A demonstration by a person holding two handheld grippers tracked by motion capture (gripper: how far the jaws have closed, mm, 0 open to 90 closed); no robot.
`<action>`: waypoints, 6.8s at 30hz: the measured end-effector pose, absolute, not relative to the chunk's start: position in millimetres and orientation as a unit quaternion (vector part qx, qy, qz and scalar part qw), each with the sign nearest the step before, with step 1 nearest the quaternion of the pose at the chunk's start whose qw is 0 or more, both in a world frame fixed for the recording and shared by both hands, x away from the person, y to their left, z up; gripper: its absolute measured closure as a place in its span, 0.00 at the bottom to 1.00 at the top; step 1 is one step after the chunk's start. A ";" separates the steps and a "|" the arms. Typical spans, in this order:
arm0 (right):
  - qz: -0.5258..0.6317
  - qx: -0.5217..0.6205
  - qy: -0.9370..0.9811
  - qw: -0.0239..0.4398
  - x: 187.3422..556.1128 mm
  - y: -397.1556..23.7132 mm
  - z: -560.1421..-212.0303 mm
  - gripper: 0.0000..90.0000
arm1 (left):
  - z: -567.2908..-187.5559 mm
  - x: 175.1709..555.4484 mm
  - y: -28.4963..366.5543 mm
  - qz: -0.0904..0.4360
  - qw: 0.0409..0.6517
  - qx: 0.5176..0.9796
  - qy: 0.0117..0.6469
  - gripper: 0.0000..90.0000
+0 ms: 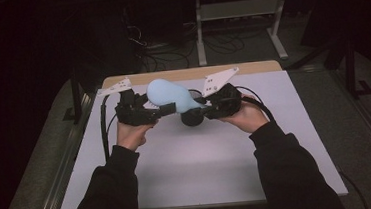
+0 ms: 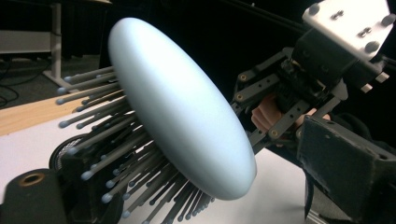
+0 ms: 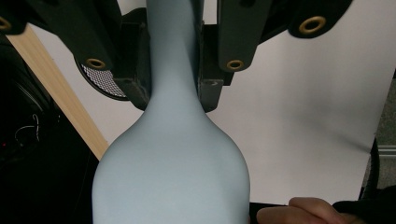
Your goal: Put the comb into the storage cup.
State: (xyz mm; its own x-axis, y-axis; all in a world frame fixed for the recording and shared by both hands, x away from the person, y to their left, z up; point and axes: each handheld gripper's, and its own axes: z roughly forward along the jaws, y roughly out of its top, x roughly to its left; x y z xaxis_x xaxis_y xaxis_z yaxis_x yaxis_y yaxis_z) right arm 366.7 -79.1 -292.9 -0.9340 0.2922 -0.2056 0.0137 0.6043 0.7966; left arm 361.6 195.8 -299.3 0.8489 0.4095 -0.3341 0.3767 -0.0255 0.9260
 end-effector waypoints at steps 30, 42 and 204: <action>0.432 0.098 0.886 0.138 371.3 -69.1 -326.2 0.77 | -296.8 359.9 182.6 0.012 0.632 0.727 0.267 0.23; 0.433 0.106 0.885 0.135 372.0 -70.4 -333.5 0.77 | -302.4 362.2 179.1 0.042 0.613 0.733 0.292 0.41; 0.497 0.335 0.790 0.126 295.8 -257.2 -415.6 0.00 | -247.4 429.3 185.0 0.157 0.557 0.762 0.290 0.60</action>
